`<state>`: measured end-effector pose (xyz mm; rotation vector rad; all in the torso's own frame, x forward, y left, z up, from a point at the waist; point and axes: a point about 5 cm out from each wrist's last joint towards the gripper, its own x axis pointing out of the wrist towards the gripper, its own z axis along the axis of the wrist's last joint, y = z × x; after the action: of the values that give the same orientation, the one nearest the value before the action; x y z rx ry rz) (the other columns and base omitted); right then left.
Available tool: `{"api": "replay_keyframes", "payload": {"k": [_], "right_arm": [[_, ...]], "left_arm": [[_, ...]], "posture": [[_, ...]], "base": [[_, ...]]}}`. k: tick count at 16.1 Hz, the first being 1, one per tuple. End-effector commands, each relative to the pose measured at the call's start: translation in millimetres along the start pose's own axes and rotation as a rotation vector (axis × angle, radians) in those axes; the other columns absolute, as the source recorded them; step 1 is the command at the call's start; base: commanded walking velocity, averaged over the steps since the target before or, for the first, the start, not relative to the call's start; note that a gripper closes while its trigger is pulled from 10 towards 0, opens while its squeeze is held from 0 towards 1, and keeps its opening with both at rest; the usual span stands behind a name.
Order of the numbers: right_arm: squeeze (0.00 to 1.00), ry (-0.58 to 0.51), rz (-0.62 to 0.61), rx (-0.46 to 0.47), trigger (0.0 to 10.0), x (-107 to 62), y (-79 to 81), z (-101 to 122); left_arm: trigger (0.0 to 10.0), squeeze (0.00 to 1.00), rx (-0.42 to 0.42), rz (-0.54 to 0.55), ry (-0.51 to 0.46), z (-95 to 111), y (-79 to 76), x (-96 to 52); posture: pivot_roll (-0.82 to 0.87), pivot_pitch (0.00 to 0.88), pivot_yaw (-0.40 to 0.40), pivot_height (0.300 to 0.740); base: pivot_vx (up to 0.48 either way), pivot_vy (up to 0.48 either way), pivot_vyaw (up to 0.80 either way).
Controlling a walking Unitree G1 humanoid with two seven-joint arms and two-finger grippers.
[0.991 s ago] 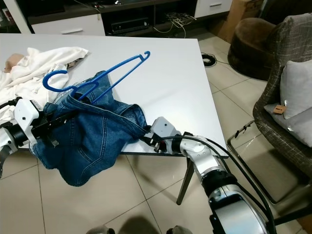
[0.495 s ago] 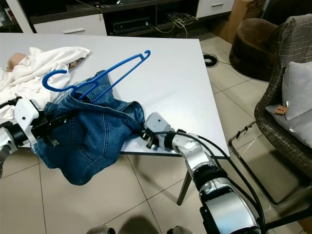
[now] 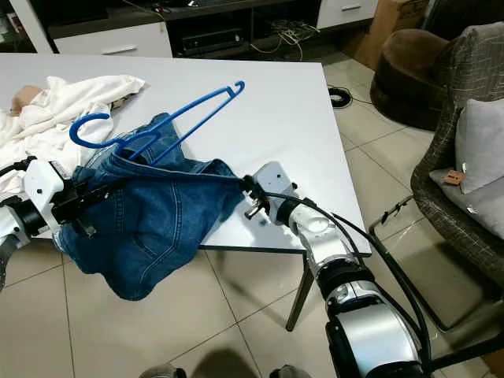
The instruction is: Hang hanger
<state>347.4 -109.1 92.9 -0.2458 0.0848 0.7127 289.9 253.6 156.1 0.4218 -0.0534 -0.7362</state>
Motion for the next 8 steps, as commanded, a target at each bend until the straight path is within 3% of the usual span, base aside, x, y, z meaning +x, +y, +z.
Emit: {"api": "replay_keyframes", "payload": {"k": [1, 4, 8], "right_arm": [[0.00, -0.039, -0.040, -0.012, 0.0, -3.1, -11.6, 8.1], [0.00, -0.058, -0.062, -0.010, 0.0, -6.9, -17.7, 9.7], [0.00, -0.138, -0.259, -0.017, 0.0, -13.8, -48.6, 30.2]], "left_arm": [[10.0, 0.00, 0.019, 0.013, -0.006, 3.2, 4.5, -0.2], [10.0, 0.00, 0.018, 0.015, -0.004, 2.4, 4.4, -1.4], [10.0, 0.00, 0.005, 0.033, -0.005, 1.7, 3.8, -3.2]], "posture": [[-0.02, 0.020, 0.049, 0.740], [-0.02, 0.020, 0.047, 0.740], [-0.02, 0.021, 0.045, 0.740]], "base": [[0.000, 0.000, 0.00], [0.000, 0.000, 0.00], [0.000, 0.000, 0.00]]}}
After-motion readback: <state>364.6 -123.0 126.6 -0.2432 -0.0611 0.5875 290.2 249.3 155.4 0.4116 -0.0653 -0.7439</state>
